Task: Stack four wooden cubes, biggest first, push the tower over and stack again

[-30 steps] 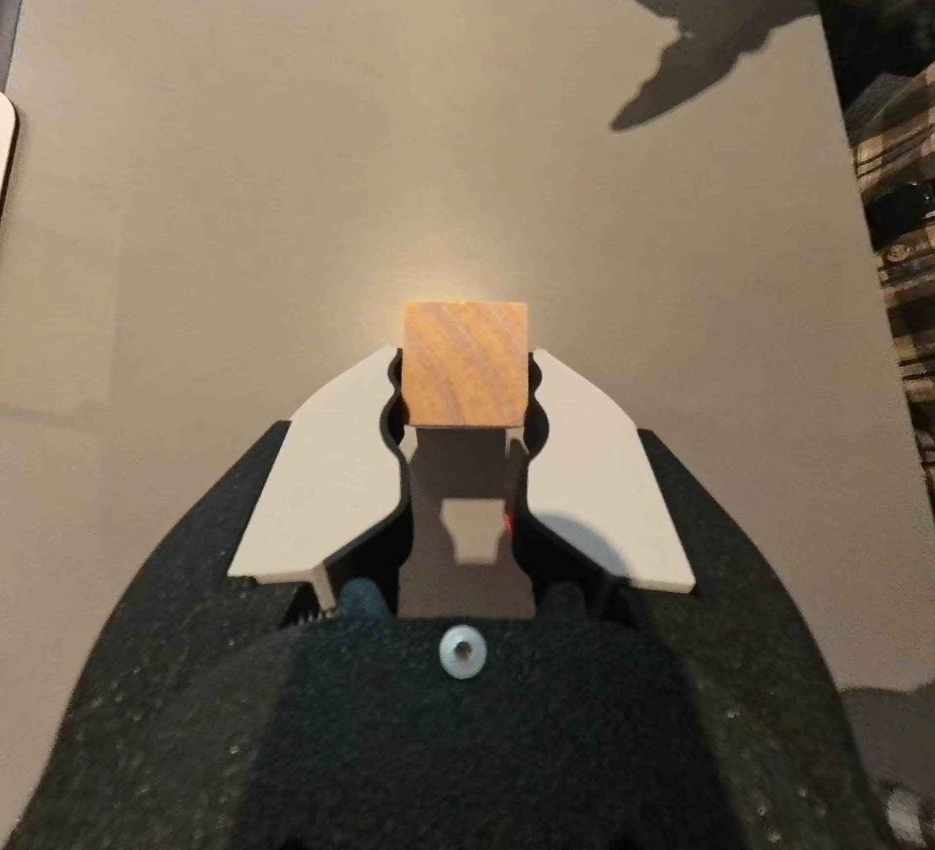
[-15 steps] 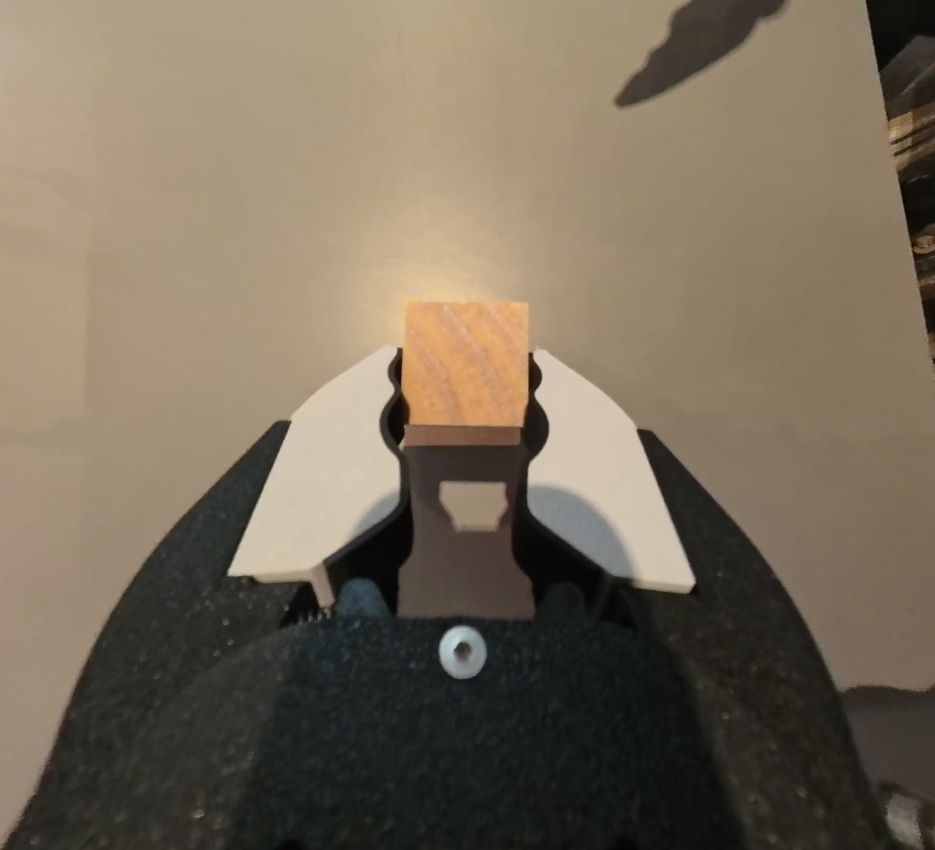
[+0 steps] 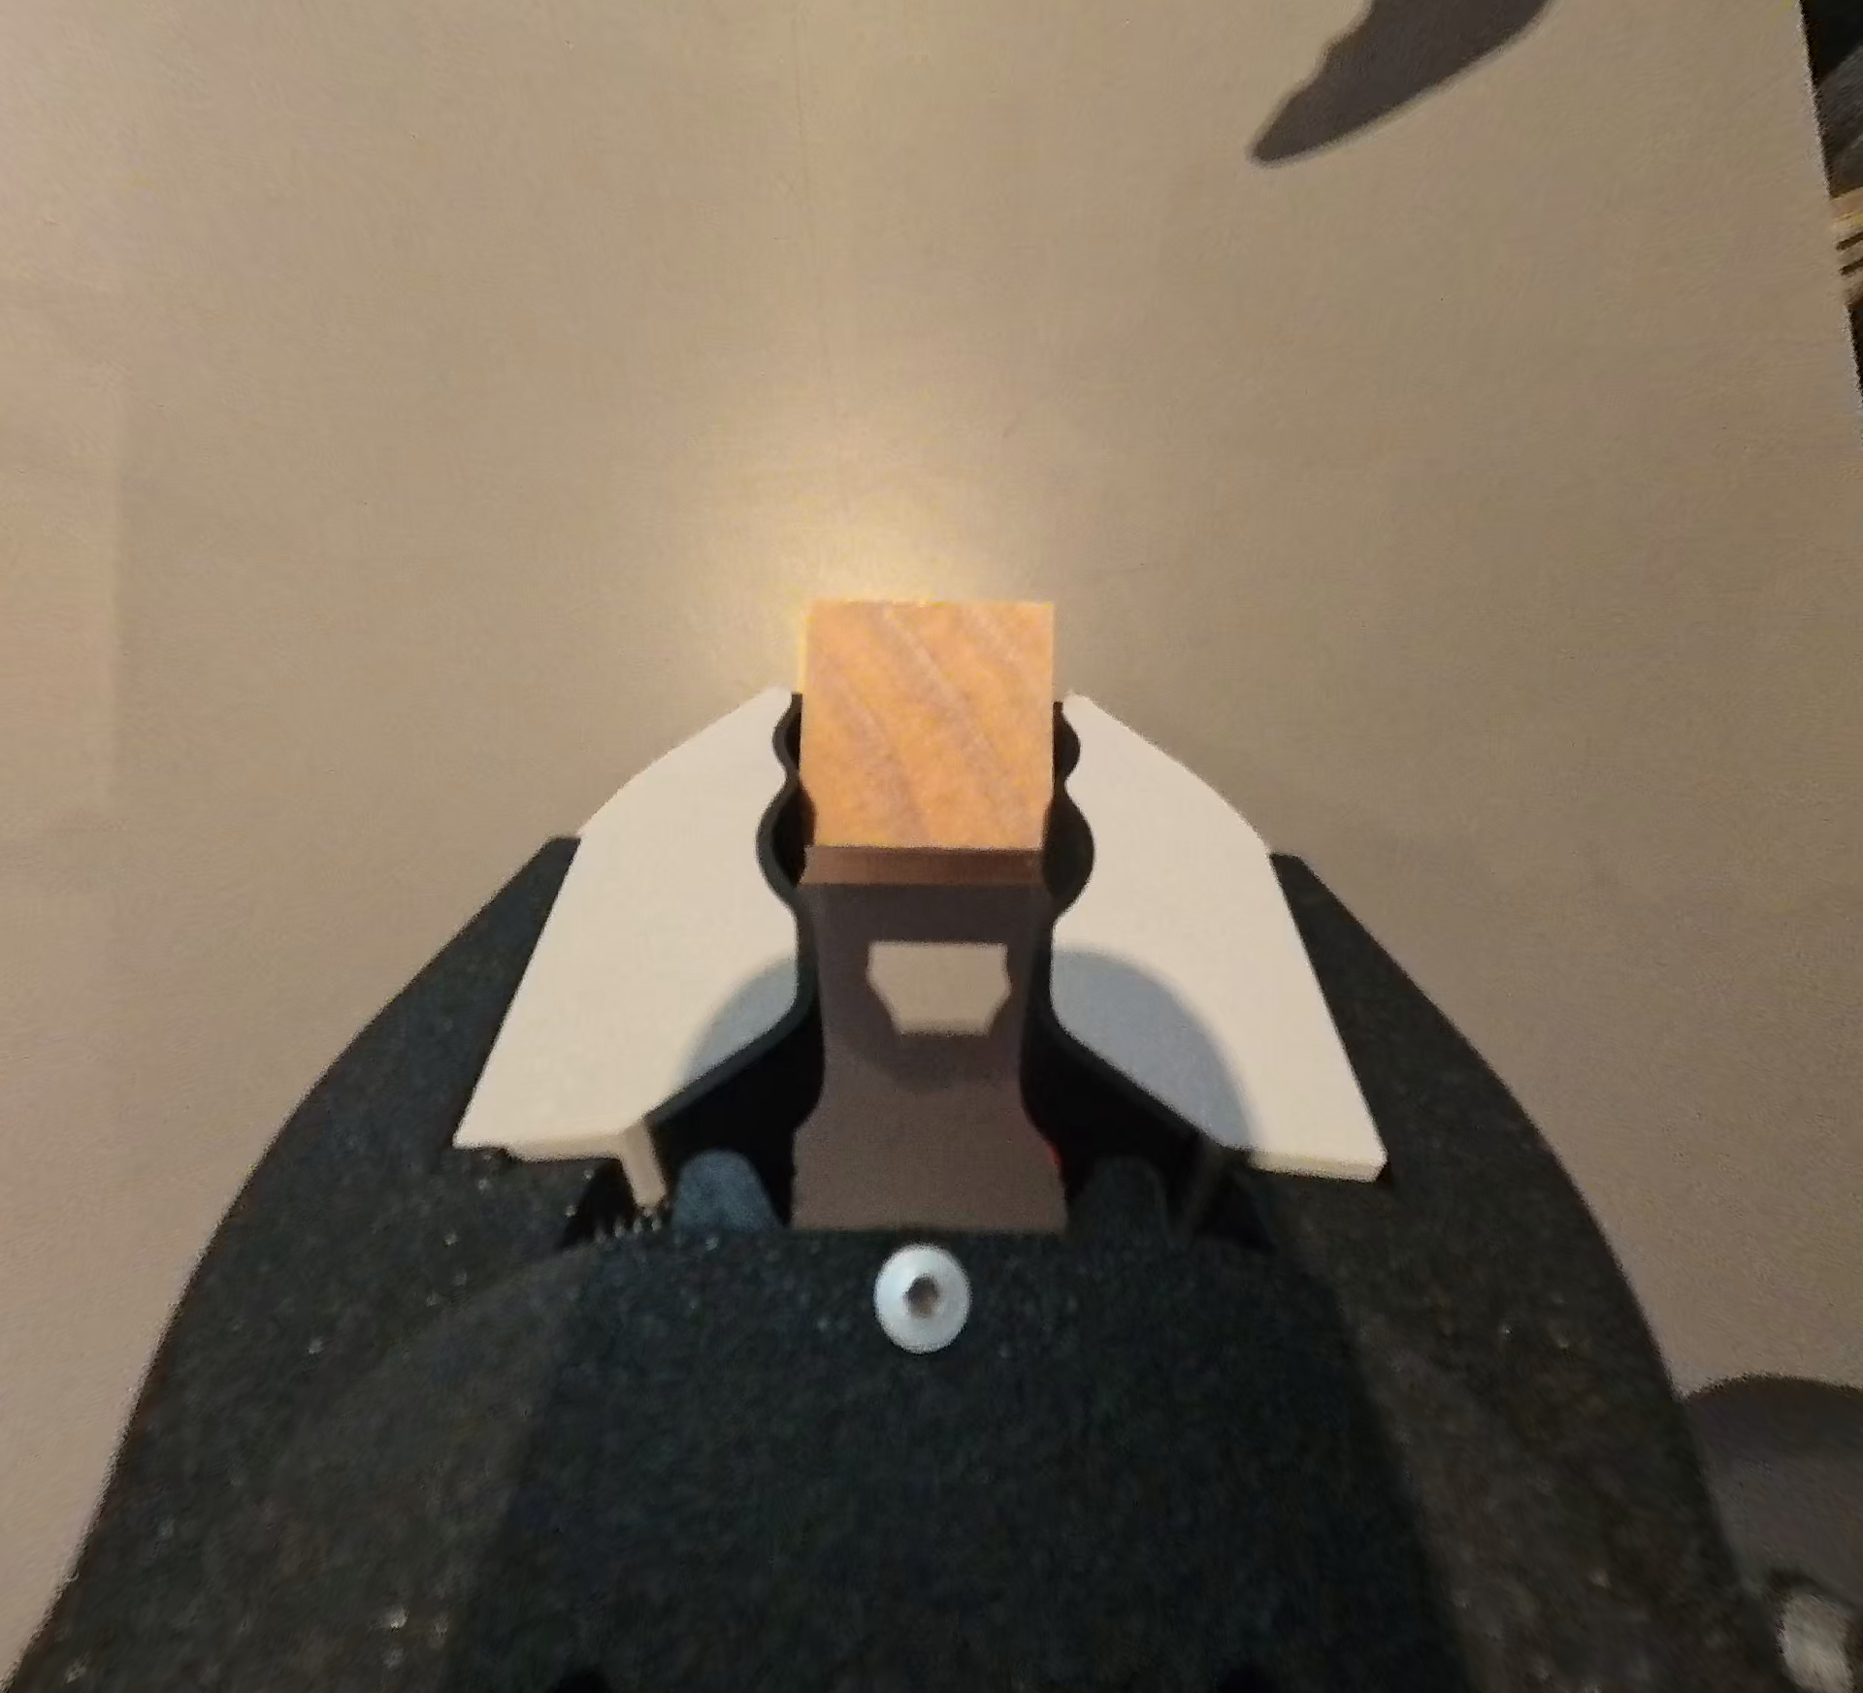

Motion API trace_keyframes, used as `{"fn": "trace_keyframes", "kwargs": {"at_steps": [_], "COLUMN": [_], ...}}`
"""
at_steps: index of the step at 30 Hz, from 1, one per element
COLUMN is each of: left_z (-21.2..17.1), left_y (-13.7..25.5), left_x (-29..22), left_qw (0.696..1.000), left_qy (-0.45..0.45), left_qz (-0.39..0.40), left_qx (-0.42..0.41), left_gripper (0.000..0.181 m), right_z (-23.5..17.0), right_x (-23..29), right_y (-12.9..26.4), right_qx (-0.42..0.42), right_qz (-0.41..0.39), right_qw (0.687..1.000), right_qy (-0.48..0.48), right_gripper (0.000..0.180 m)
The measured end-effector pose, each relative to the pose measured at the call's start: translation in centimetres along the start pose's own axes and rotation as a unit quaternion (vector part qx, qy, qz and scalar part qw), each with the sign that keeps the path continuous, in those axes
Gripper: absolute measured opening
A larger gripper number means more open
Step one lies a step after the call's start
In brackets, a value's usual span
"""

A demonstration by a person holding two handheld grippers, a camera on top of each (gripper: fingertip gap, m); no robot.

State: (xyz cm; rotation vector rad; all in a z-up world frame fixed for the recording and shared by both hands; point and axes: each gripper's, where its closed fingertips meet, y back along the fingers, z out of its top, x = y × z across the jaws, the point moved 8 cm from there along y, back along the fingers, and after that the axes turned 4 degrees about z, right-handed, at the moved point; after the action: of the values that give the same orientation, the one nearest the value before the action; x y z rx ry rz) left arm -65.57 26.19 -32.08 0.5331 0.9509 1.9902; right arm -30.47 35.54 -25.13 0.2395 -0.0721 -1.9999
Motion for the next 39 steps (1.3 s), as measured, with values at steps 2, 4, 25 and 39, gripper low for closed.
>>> {"fn": "trace_keyframes", "kwargs": {"at_steps": [2, 4, 25, 39], "left_z": [-0.1, -0.2, -0.6, -4.7], "left_y": [0.0, 0.0, 7.2, 6.3], "left_x": [0.0, 0.0, -4.5, -14.5], "left_qw": [1.000, 1.000, 0.956, 0.881], "left_qy": [0.001, 0.001, 0.090, 0.227], "left_qz": [0.000, 0.000, 0.204, 0.280], "left_qx": [-0.004, -0.006, -0.193, -0.307], "left_gripper": [0.045, 0.045, 0.080, 0.074], "right_z": [0.0, 0.0, -0.4, -0.7], "right_x": [0.0, 0.0, 0.0, 1.9], "right_y": [0.0, 0.0, -0.2, -0.4], "right_qx": [0.001, 0.001, 0.009, 0.016], "right_qz": [0.000, 0.000, 0.014, 0.077], "right_qw": [1.000, 1.000, 1.000, 0.997], "right_qy": [0.000, -0.001, -0.004, -0.002], "right_gripper": [0.128, 0.128, 0.129, 0.129]}}
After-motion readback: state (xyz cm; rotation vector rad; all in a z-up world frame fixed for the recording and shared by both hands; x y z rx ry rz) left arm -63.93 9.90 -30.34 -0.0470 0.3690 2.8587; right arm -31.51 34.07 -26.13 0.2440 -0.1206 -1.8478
